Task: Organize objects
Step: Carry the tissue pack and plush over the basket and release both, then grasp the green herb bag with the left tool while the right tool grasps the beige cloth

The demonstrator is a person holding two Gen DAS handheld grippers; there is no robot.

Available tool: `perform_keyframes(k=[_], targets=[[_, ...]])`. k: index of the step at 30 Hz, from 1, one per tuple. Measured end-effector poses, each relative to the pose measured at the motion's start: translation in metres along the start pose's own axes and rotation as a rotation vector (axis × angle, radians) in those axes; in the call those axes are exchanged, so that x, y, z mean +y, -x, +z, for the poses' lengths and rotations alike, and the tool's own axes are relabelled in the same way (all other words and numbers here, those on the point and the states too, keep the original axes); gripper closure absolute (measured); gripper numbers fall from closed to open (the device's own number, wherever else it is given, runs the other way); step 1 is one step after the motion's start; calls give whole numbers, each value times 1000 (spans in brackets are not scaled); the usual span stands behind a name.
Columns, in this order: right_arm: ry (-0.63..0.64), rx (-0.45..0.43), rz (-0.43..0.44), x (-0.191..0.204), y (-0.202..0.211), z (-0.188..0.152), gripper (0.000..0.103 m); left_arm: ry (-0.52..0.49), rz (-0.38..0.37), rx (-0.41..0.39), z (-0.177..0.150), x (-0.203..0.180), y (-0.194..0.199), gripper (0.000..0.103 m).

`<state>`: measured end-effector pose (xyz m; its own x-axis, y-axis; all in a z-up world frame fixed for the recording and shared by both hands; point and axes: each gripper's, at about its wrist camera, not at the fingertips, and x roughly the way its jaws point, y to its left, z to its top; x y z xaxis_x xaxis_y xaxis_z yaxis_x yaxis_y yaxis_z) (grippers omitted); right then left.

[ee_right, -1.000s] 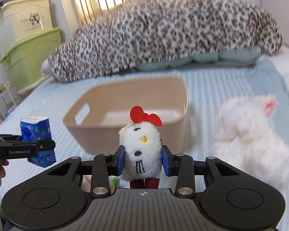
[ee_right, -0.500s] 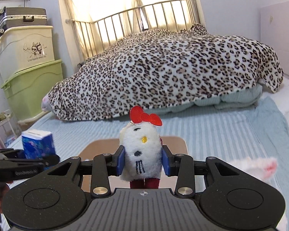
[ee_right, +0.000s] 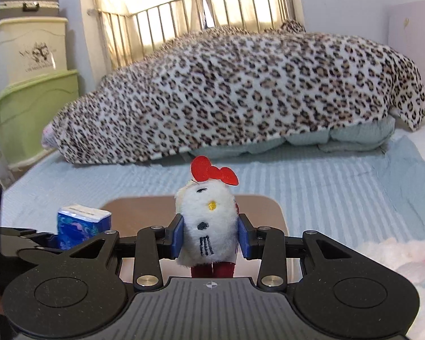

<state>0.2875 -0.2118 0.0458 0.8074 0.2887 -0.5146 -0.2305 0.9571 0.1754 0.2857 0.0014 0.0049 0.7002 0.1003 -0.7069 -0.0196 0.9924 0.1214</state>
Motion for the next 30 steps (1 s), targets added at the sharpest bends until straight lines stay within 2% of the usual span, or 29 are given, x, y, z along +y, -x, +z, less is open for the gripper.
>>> perform_keyframes(k=[3,7,9,11,12,14,19,25,30], targets=[[-39,57,-4,2,-14,-7,66,-34,19,32,-6,-5,-8,37],[-41,99,-4,6,-19,-12,63,-17,22,53,-6,-4,-4,34],[-51,102,0,5,-16,-14,55,-25,31,28,-4,-3,6,19],[-65,87,7,3,-7,-14,46,-35,40,1,-1,-2,16,12],[-70,80,5,3,-2,-14,42,-36,44,-7,1,-2,21,11],[-72,63,-2,3,10,-13,29,-30,43,-15,4,0,32,11],[-56,37,20,6,44,-12,13,-10,35,-28,0,6,59,8],[8,35,18,13,86,-19,4,0,36,-32,-18,16,89,6],[47,68,18,15,116,-42,1,3,26,-9,-46,24,105,6]])
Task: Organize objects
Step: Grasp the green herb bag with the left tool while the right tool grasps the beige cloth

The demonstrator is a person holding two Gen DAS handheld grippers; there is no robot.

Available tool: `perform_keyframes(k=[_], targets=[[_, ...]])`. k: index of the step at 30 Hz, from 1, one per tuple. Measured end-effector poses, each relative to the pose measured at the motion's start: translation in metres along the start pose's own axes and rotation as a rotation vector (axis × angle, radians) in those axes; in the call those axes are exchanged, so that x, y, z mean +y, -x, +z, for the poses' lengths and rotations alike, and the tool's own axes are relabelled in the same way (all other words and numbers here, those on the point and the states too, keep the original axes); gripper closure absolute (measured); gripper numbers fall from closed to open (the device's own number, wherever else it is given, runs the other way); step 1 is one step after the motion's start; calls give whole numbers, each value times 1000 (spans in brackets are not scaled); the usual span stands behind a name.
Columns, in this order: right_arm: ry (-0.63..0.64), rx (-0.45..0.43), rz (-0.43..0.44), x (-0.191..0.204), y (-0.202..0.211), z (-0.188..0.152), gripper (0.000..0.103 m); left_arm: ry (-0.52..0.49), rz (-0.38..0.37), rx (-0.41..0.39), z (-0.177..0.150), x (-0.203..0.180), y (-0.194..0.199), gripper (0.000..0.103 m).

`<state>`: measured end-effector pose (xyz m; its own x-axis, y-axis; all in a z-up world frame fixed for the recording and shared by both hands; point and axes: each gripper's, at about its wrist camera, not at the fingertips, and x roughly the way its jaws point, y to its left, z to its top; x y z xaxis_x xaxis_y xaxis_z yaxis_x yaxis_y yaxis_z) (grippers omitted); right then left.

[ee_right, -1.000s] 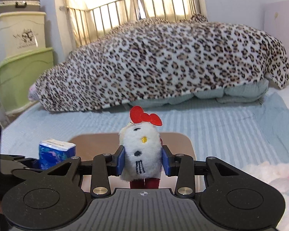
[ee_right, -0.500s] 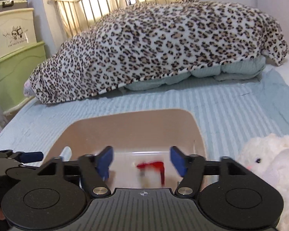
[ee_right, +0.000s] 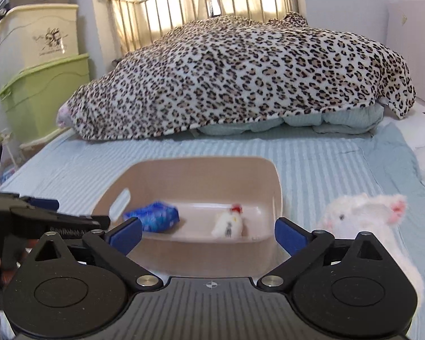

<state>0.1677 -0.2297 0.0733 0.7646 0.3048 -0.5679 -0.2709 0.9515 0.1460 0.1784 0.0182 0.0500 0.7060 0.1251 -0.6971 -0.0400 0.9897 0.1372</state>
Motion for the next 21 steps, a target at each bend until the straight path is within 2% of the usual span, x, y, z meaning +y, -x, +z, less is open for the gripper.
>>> perform_keyframes(k=[8,13,21], targets=[[51,93,7,7,18,-46,0,3,-26,52,-47,9,16,6],[49,137,11,8,21,-73,0,-9,-71,92,-77,11,20,6],[48,187,-8,3,19,-106,0,-28,-143,178,-115,-9,13,6]])
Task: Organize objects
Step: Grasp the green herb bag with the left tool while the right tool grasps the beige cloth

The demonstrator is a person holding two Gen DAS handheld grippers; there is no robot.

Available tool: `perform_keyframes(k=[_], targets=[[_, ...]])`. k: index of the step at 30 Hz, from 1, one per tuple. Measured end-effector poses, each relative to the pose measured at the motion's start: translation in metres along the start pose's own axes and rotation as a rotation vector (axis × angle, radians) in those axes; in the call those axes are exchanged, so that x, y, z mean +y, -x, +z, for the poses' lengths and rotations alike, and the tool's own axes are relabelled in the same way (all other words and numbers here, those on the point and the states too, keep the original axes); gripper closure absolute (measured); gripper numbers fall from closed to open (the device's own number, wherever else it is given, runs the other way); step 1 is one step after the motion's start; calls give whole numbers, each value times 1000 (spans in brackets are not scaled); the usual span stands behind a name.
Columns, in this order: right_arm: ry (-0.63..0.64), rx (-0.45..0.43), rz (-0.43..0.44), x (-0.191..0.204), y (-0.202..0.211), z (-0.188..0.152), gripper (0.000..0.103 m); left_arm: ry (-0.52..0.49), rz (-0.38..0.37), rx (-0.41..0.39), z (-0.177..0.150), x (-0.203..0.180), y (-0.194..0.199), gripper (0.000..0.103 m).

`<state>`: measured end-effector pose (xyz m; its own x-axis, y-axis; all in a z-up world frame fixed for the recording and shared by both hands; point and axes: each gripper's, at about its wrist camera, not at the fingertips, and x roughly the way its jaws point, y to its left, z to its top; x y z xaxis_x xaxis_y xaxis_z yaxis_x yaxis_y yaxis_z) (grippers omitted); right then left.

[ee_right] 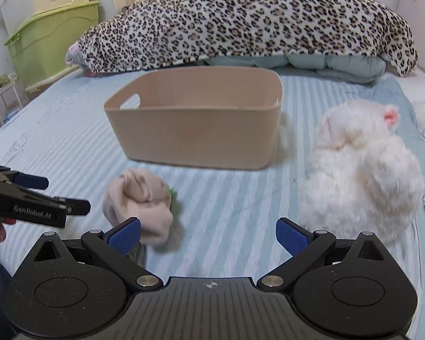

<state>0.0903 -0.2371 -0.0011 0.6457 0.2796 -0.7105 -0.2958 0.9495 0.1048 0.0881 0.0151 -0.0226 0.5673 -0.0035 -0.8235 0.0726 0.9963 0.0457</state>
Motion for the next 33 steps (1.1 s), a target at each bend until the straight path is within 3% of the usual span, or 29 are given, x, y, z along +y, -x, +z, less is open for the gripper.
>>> perform_keyframes(k=[12,19,26,33], targets=[[-55,32,-17,-18,-13,-16,0,-25,-66,57,-3,-41,-34,6],[-59,36,-9,-18,-16,-18,0,-9,-95,80,-2,-42,-42,6],[-63,47,-14,-15,-24,-18,0,10,-52,106,-3,-43,-58,7],[-40,58,28,-9,-28,-16,0,8,7,78,-3,-11,-54,11]])
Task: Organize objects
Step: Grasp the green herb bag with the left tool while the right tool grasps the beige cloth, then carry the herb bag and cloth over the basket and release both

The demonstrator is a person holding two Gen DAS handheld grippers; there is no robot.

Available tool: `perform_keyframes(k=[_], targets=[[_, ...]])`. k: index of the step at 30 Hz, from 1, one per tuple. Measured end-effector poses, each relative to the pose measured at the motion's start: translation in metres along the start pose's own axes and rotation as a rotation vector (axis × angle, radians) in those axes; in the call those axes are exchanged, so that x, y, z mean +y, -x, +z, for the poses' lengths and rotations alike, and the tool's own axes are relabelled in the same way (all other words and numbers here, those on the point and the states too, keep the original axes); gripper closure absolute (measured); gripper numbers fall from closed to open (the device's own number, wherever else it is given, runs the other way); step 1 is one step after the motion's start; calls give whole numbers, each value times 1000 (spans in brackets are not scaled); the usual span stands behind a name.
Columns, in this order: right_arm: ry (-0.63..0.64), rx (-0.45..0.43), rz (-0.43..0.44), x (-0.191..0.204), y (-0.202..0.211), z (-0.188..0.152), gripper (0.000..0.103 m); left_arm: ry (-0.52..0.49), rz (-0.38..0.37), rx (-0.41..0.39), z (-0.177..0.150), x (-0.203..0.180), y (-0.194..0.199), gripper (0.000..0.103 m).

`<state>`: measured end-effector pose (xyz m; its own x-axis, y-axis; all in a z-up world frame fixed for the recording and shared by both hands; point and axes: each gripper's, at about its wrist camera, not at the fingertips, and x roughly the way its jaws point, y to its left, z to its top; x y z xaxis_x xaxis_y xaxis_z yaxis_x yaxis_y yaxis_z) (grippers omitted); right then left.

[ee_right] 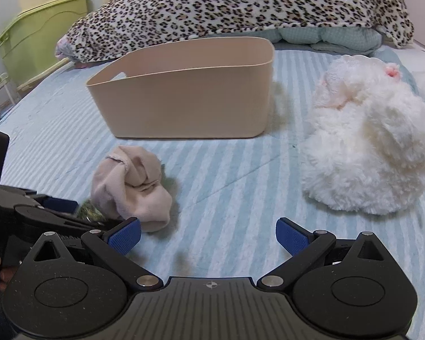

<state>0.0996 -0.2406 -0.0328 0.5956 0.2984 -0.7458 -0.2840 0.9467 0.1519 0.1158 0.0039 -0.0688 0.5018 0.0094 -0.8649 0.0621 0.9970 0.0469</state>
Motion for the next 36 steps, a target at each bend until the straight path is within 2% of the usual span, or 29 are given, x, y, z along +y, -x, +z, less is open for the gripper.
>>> perform_keyframes(k=[5,10,13,15,16,18,19,21,22,23,24,26,29,36], targets=[[5,22,54,9,-14,7,0,23,14,14,4,28,-2,11],[62,38,97,32,-29,14,0,33,-4,20,7,42,-2,11],[77,45,112,43,-42,18,2,53,-24,13,8,45,-3,18],[72,46,125,46,-48,20,6,62,-39,5,10,46,-2,29],[66,47,130,47,-51,21,9,60,-49,0,10,46,-2,33],[51,55,146,46,-57,24,15,53,-68,-10,10,47,1,48],[44,60,156,46,-60,25,21,51,-76,-14,10,47,2,52],[32,69,178,46,-63,25,31,56,-88,-17,10,49,2,55],[28,73,192,46,-65,25,45,58,-91,-18,9,50,2,55],[28,73,191,48,-65,25,54,58,-93,-20,8,51,3,57],[35,69,187,49,-64,24,56,54,-92,-21,7,52,3,59],[53,53,177,51,-61,23,71,43,-86,-28,5,52,6,60],[65,36,176,51,-54,20,84,20,-75,-43,6,49,11,61],[67,-15,149,41,-27,23,87,-33,-60,-131,15,40,39,61]])
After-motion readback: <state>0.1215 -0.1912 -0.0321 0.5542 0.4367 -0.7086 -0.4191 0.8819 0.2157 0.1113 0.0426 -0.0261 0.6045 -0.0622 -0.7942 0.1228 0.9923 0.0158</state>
